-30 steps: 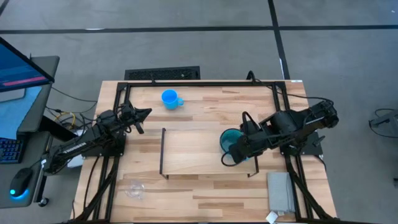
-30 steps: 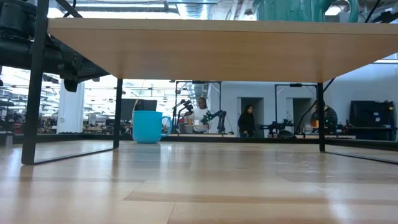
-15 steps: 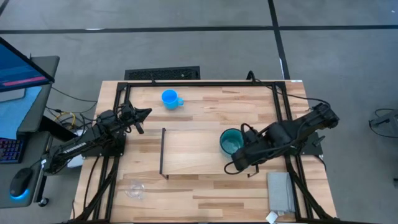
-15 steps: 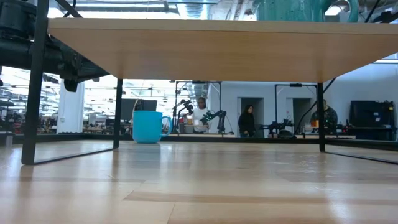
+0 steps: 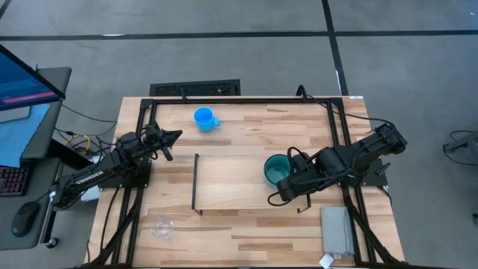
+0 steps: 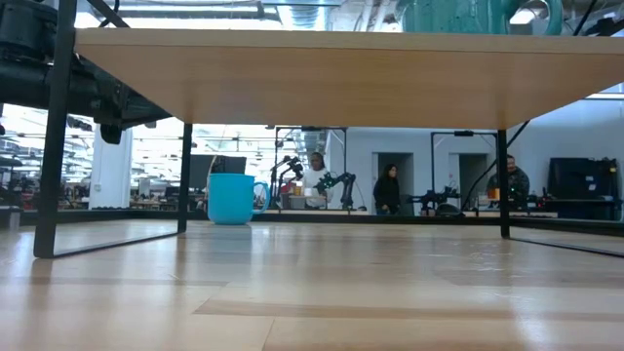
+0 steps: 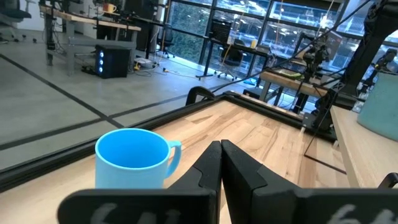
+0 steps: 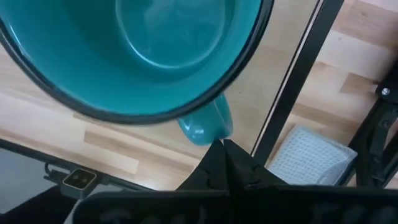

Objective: Stack small to large cups/mugs on shelf
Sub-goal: Put the green mug on the shelf

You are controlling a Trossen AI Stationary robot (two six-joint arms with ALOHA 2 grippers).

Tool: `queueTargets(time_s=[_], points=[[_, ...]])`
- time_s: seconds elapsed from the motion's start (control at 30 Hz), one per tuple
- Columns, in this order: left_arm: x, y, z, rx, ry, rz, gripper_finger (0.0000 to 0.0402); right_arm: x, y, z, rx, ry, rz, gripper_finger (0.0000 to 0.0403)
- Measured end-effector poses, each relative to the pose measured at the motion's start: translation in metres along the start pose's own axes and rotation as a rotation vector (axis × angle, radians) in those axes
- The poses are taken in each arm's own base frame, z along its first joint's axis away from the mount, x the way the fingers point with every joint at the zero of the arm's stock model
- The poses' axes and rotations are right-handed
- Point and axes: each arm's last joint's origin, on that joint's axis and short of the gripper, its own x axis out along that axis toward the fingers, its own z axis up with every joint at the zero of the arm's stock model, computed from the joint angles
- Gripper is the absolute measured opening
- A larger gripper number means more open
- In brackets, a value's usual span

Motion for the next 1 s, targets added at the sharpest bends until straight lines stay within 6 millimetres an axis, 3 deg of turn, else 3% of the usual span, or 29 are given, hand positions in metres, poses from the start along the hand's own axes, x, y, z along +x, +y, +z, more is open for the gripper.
queueTargets(time_s=[0.4,1.0], points=[[0.000,0.000,0.000,0.000,0.000,0.001,0.0000,0.016,-0.003,-0.001,-0.006,0.029,-0.071,0.0000],[0.000,0.000,0.000,-0.001,0.000,0.001,0.0000,0.016,-0.002,0.009,-0.021,0.001,-0.067,0.0000]])
